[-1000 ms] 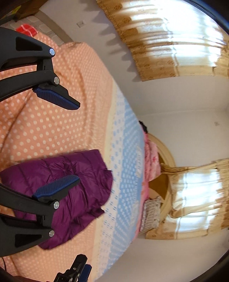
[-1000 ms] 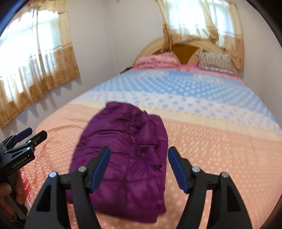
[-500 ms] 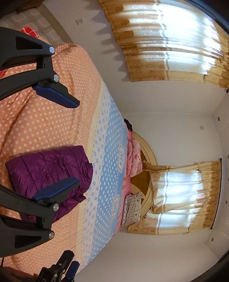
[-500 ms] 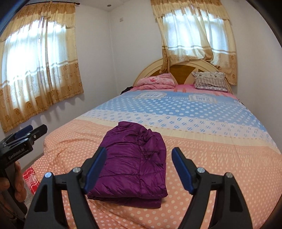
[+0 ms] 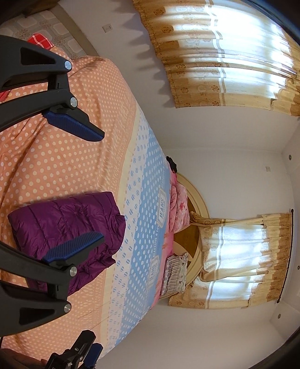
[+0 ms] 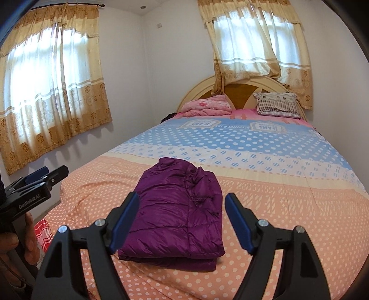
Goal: Fold large clothes
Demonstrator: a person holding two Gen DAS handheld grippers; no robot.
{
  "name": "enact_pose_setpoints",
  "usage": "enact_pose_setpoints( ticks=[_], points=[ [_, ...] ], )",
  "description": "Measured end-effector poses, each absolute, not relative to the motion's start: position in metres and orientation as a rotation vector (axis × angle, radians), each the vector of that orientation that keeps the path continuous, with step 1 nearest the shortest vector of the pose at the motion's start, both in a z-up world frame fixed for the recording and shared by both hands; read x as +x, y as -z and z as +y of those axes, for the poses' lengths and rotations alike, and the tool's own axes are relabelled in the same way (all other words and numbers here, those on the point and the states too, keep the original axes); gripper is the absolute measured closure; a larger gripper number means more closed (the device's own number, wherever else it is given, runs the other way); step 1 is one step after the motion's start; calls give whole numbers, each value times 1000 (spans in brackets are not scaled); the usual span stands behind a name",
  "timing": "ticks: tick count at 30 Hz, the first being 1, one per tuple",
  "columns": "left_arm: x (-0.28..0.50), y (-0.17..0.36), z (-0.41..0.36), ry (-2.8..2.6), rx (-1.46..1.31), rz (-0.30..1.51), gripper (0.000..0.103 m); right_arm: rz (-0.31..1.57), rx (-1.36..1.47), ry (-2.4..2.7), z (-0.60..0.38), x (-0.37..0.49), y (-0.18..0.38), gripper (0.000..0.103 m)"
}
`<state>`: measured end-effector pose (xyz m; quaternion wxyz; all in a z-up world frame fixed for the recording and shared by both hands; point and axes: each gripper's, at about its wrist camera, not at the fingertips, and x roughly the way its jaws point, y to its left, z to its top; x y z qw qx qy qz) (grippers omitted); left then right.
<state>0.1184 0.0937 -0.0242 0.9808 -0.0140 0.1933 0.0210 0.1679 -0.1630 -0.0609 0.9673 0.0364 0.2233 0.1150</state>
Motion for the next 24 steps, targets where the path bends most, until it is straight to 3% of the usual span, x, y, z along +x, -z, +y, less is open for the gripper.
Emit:
enact_pose_setpoints(
  ticks=[24],
  points=[
    [121,27,92,-46,-28,391,22,457,80,-237,-162,167,64,23]
  ],
)
